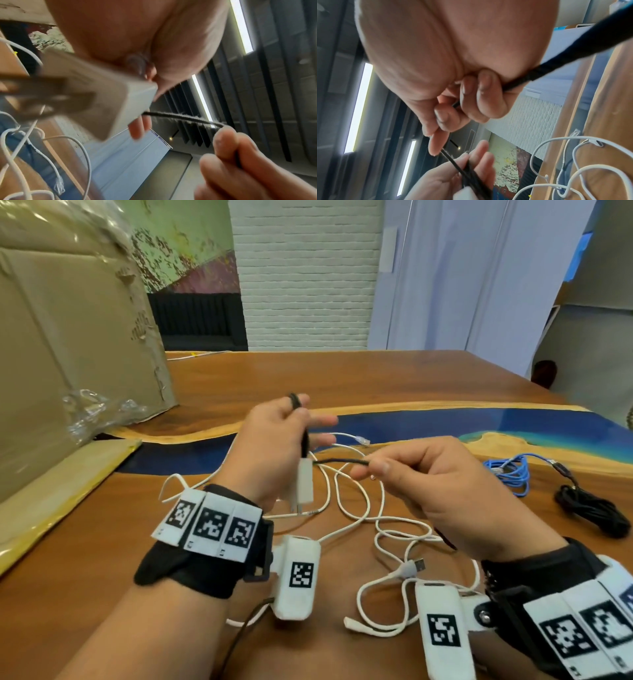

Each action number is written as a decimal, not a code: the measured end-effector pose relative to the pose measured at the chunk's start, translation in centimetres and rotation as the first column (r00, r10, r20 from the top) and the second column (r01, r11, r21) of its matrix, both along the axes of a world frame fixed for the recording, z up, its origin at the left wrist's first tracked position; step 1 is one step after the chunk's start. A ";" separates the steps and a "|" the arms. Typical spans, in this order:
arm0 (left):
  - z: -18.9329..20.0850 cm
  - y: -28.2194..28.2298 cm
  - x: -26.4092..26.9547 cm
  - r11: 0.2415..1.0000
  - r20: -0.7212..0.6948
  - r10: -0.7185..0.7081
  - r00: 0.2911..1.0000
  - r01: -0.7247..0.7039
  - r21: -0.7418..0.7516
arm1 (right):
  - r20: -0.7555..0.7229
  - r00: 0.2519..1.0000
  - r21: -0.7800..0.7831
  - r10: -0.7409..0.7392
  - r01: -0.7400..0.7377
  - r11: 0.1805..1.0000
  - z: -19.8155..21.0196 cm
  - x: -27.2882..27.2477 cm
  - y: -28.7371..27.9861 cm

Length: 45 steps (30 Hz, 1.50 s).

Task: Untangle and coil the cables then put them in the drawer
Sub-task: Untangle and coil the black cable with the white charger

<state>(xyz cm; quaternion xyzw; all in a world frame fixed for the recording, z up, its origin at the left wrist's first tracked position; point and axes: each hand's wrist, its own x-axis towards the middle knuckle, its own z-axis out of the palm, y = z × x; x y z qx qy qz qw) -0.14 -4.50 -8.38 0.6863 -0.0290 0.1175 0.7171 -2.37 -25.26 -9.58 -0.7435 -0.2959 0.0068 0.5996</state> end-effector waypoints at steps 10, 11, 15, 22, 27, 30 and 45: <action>-0.2 -1.4 -2.4 0.762 -0.133 -0.644 0.753 0.646 -0.037 | -0.036 0.973 0.268 -0.228 0.229 0.936 -0.5 1.7 -0.8; -0.2 -1.4 -2.4 0.751 -0.114 -0.660 0.742 0.655 -0.084 | -0.022 0.974 0.263 -0.227 0.225 0.938 -0.7 1.9 -0.8; -0.5 -1.7 -2.3 0.686 -0.064 -0.713 0.698 0.677 -0.265 | 0.062 0.970 0.182 -0.235 0.220 0.958 -1.2 2.1 -0.2; -0.9 -2.4 -2.0 0.603 -0.007 -0.746 0.666 0.671 -0.431 | -0.132 0.991 0.289 -0.036 0.073 0.954 -1.2 0.7 1.7; -0.8 -2.7 -1.7 0.834 -0.036 -0.503 0.864 0.473 -0.284 | -0.244 0.960 0.404 0.138 -0.029 0.914 -1.4 0.8 1.8; -1.1 -3.2 -1.6 0.930 -0.034 -0.358 0.933 0.353 -0.098 | -0.192 0.981 0.302 -0.001 0.060 0.951 -2.4 1.4 1.8; -1.4 -3.4 -1.4 0.945 0.125 -0.225 0.966 0.185 0.271 | -0.111 0.957 0.114 -0.269 0.281 0.953 -2.5 1.9 1.6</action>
